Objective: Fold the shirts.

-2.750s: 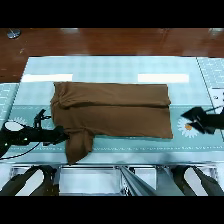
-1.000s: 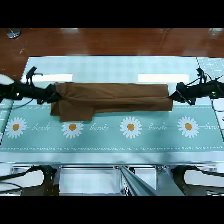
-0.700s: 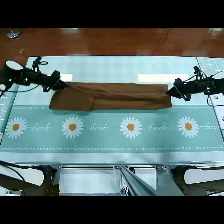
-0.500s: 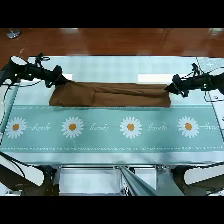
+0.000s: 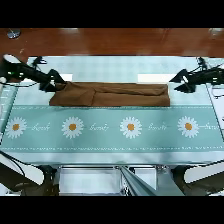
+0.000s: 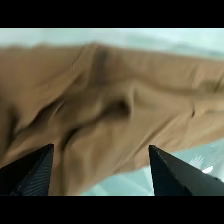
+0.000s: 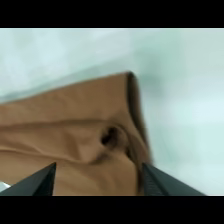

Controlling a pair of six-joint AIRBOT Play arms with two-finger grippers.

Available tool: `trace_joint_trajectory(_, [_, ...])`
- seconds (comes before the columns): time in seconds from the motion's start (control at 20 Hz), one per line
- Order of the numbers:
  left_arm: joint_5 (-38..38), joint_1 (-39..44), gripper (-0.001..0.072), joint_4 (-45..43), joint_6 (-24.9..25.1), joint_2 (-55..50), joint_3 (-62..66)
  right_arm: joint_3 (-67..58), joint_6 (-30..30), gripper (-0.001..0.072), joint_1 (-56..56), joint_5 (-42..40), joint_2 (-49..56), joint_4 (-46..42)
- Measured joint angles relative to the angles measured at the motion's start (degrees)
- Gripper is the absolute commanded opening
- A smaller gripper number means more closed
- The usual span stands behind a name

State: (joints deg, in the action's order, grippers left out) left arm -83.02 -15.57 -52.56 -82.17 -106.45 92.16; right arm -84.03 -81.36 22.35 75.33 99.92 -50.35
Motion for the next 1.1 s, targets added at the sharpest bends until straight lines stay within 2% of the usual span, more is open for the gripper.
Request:
trace_joint_trajectory(0.1, [-2.95, -2.93, 0.07, -4.11, -0.39, 4.48, -2.45, 0.22, 0.61, 0.062, 2.58, 3.65, -1.99, -4.79])
trace_joint_trajectory(0.2, [-2.19, -5.81, 0.07, -6.27, -0.28, 10.95, -8.39, 2.97, 1.07, 0.062, 4.7, 4.94, -3.37, -7.06])
trace_joint_trajectory(0.3, [3.61, -7.69, 0.07, -5.4, 1.49, 19.98, -18.64, 7.3, 1.95, 0.062, 5.31, 3.63, -4.0, -6.25])
trace_joint_trajectory(0.4, [11.37, -8.02, 0.07, -0.7, 4.61, 30.95, -31.39, 10.88, 2.71, 0.062, 4.55, 0.13, -3.89, -4.35])
trace_joint_trajectory(0.5, [19.3, -6.58, 0.07, 4.61, 7.5, 41.97, -43.12, 12.76, 3.3, 0.062, 2.8, -1.73, -2.89, -1.95])
trace_joint_trajectory(0.65, [25.97, -1.99, 0.0699, 9.79, 11.23, 54.07, -54.55, 13.46, 4.28, 0.0612, -0.72, -3.41, -0.9, 1.79])
trace_joint_trajectory(0.7, [26.95, -0.24, 0.0699, 10.54, 11.91, 56.26, -56.37, 13.03, 4.39, 0.0564, -2.03, -3.5, -0.13, 2.73])
trace_joint_trajectory(0.75, [28.02, 1.73, 0.0698, 11.74, 12.46, 57.81, -57.61, 12.22, 4.35, 0.0402, -3.45, -4.07, 0.57, 2.99])
trace_joint_trajectory(0.8, [28.85, 3.69, 0.0687, 12.48, 12.94, 58.66, -58.36, 11.23, 4.02, 0.0092, -4.83, -4.68, 1.27, 2.6])
trace_joint_trajectory(0.85, [29.62, 5.44, 0.047, 13.51, 13.25, 58.95, -58.71, 10.16, 3.61, 0.004, -6.01, -5.18, 1.7, 2.45])
trace_joint_trajectory(0.9, [30.18, 7.23, 0.001, 14.51, 13.46, 58.77, -58.8, 8.9, 3.13, 0.004, -7.06, -4.68, 1.86, 2.82])
trace_joint_trajectory(1.1, [32.61, 14.23, 0.0022, 17.18, 14.47, 55.04, -56.37, 7.48, 2.21, 0.0037, -9.33, 0.0, -2.58, -0.92])
